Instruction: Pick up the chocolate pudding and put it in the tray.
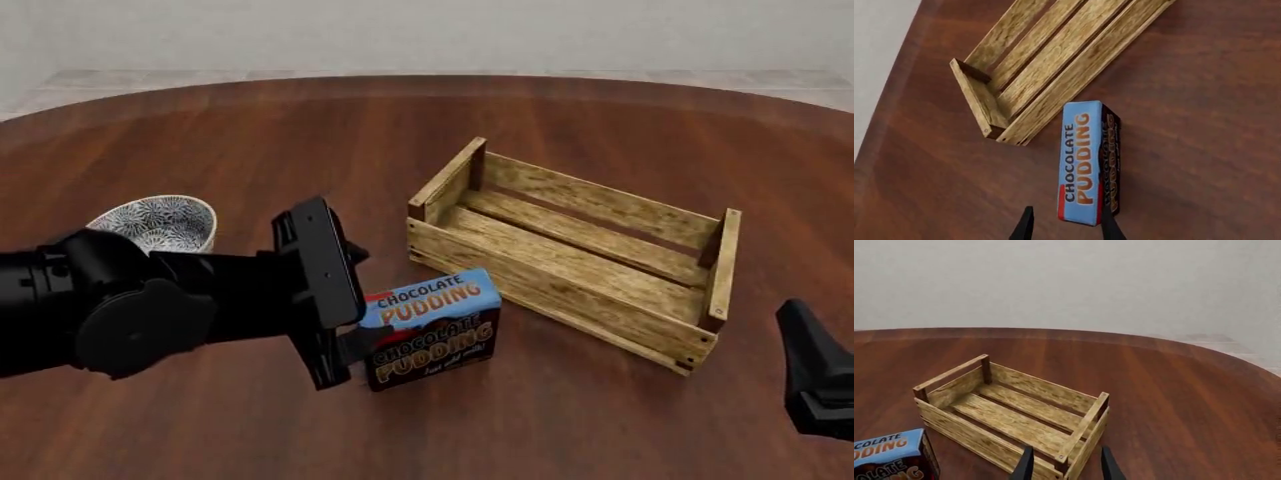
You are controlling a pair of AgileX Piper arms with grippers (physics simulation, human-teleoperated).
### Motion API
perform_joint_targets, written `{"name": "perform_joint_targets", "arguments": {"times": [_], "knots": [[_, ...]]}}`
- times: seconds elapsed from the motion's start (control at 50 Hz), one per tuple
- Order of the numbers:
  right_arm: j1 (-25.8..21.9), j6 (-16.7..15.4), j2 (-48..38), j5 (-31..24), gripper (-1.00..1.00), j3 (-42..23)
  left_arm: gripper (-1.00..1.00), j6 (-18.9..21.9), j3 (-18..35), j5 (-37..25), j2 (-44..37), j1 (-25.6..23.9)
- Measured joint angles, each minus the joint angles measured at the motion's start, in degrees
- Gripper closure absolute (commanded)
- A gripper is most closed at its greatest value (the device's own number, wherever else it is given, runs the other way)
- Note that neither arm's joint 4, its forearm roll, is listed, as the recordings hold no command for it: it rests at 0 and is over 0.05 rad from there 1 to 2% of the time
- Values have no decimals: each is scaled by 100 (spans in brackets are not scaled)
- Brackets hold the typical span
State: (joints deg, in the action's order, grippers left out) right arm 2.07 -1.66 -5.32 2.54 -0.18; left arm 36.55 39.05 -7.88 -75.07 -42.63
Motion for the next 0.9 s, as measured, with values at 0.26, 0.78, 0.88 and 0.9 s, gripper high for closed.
{"name": "perform_joint_targets", "arguments": {"times": [0.26, 0.78, 0.88, 0.9], "knots": [[12, -5, -12, 6, -100, 0, -100, -79, -66, 217, -175, -16], [10, -50, -63, 35, -100, 1, -100, -277, -253, 676, -483, -30], [7, -57, -74, 42, -100, 1, -100, -308, -275, 738, -528, -15], [7, -57, -76, 43, -100, 1, -100, -314, -279, 751, -540, -12]]}}
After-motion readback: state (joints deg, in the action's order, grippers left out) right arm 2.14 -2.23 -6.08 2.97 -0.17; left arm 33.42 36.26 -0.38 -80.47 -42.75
